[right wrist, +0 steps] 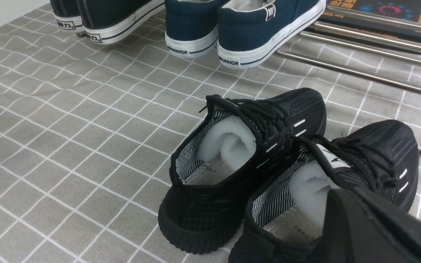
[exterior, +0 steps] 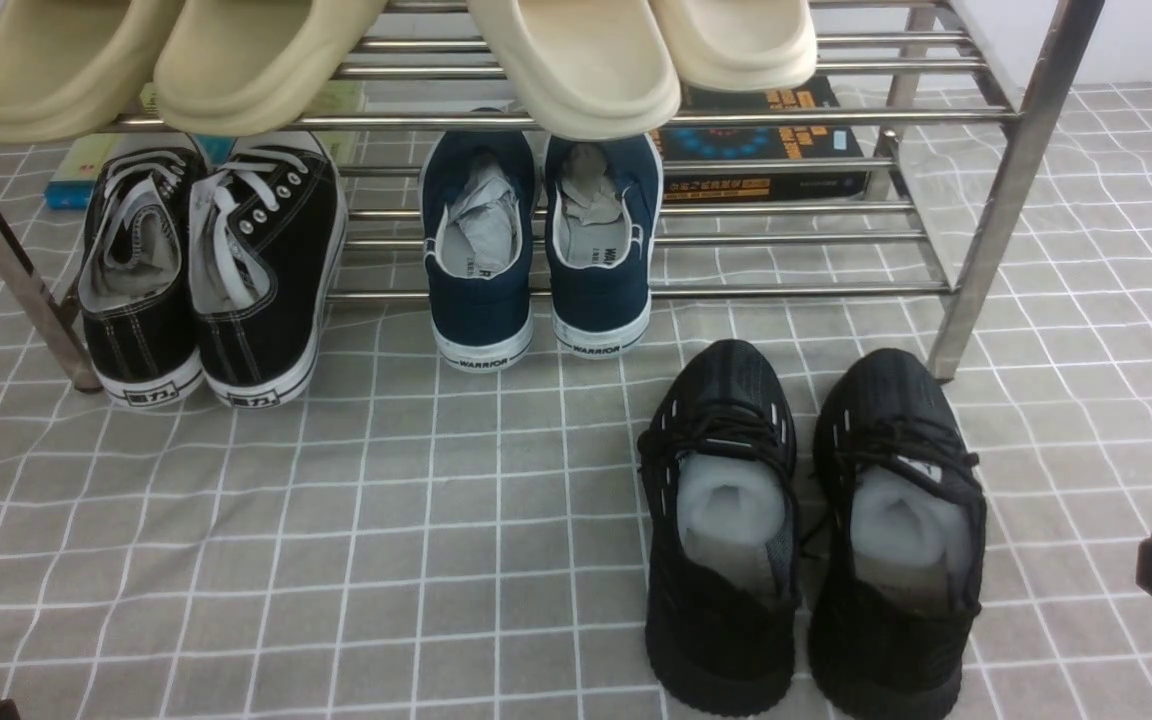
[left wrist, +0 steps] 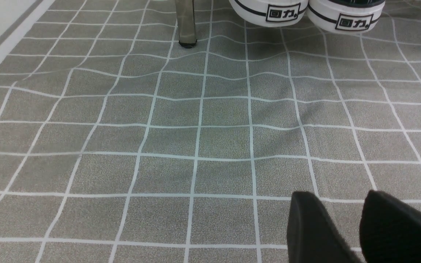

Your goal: Take the shoes off the shelf with your hand from the grey coffee tablecloth.

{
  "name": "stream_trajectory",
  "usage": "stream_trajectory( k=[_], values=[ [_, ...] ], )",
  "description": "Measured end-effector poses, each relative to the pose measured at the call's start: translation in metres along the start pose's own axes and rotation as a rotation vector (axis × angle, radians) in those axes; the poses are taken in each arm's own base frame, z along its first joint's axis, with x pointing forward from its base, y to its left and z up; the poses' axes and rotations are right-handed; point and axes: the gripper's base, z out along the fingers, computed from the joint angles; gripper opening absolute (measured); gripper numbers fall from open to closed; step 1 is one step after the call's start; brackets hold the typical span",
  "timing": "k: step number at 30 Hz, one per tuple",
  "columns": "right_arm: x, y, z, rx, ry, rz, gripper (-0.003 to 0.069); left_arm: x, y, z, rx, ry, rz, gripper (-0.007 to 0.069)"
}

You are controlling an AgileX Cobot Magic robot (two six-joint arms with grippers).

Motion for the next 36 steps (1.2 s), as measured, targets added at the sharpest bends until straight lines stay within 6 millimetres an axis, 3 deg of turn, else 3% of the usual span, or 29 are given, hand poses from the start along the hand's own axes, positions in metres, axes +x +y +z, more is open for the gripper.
stream_trajectory(
  k=[11,16,20,22,23,24,29,36],
  values=[
    [0.000,0.000,-0.001,0.000,-0.002,-0.003,0.0001,0.000,0.000,0.000,0.000,0.000,0.000,0.0240],
    [0.005,-0.002,-0.011,0.010,-0.022,-0.014,0.0006,0.000,0.000,0.000,0.000,0.000,0.000,0.0240],
    [0.022,-0.011,-0.011,0.101,-0.011,-0.027,0.0011,0.000,0.000,0.000,0.000,0.000,0.000,0.0240],
    [0.054,-0.022,-0.010,0.208,0.027,-0.001,0.0014,0.000,0.000,0.000,0.000,0.000,0.000,0.0240],
    [0.054,-0.023,-0.011,0.215,0.021,0.000,0.0014,0.000,0.000,0.000,0.000,0.000,0.000,0.0240],
    [0.072,-0.027,-0.011,0.263,0.041,0.019,0.0014,0.000,0.000,0.000,0.000,0.000,0.000,0.0240],
    [0.113,-0.036,-0.012,0.384,0.050,0.044,0.0019,0.000,0.000,0.000,0.000,0.000,0.000,0.0240],
    [0.111,-0.039,-0.020,0.495,-0.039,0.050,0.0023,0.000,0.000,0.000,0.000,0.000,0.000,0.0240]
  ],
)
